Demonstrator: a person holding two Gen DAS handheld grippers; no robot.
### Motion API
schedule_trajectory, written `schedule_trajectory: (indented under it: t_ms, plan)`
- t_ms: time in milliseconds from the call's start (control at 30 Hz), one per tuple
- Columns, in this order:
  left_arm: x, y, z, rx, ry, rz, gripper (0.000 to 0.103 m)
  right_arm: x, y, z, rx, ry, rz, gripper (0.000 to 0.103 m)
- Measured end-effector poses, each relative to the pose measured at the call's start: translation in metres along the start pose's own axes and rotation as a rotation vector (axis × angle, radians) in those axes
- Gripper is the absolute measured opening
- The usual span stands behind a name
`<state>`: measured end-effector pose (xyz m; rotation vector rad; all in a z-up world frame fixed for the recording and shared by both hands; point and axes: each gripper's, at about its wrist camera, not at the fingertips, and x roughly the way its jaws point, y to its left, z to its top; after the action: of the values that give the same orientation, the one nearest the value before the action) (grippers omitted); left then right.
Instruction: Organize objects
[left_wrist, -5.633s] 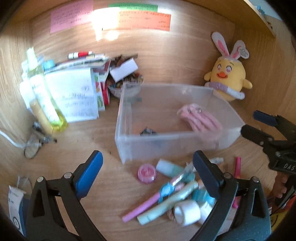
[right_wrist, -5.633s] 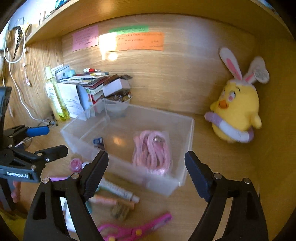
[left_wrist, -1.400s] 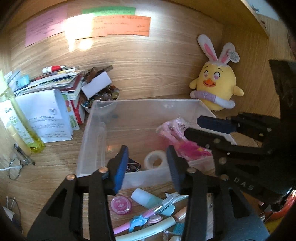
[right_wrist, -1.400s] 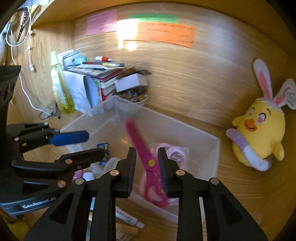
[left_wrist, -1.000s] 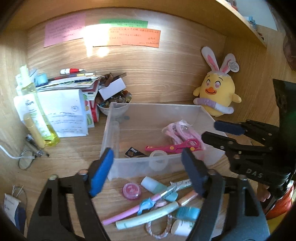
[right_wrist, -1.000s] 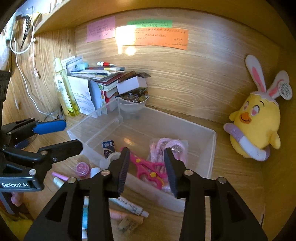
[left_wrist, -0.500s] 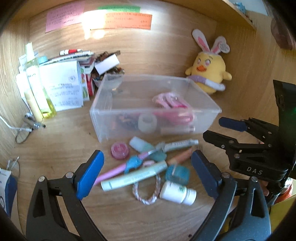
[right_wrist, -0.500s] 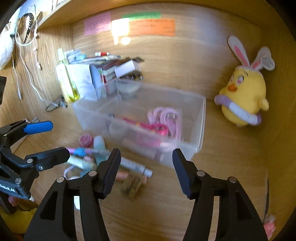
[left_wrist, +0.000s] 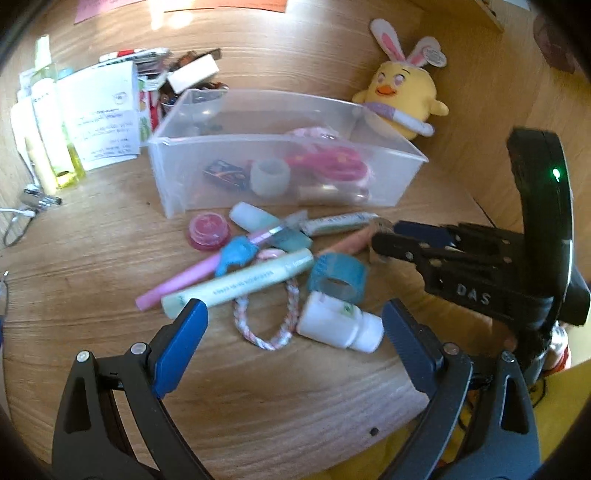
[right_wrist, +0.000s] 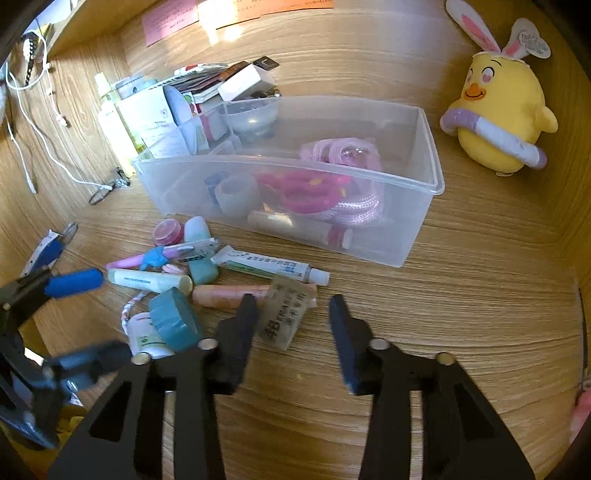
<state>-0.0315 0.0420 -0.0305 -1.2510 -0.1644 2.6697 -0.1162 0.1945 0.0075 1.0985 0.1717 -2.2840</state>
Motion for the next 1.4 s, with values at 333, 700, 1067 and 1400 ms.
schedule_trajectory:
  t_ms: [333, 700, 1067, 1400]
  plan:
    - [0.010, -0.024, -0.008, 0.092, 0.010, -0.014, 0.085, 0.005, 0.005, -0.002, -0.004, 0.020, 0.047, 0.023]
    - [0.009, -0.022, -0.009, 0.082, -0.008, -0.013, 0.052, 0.008, 0.003, -0.002, -0.009, 0.032, 0.056, 0.025]
    - [-0.011, -0.007, 0.001, 0.019, -0.087, 0.027, 0.052, 0.013, 0.006, -0.004, -0.006, 0.053, 0.050, 0.027]
    - [-0.033, 0.001, 0.029, 0.007, -0.194, 0.059, 0.052, -0.014, 0.004, 0.007, 0.000, -0.036, 0.040, 0.023]
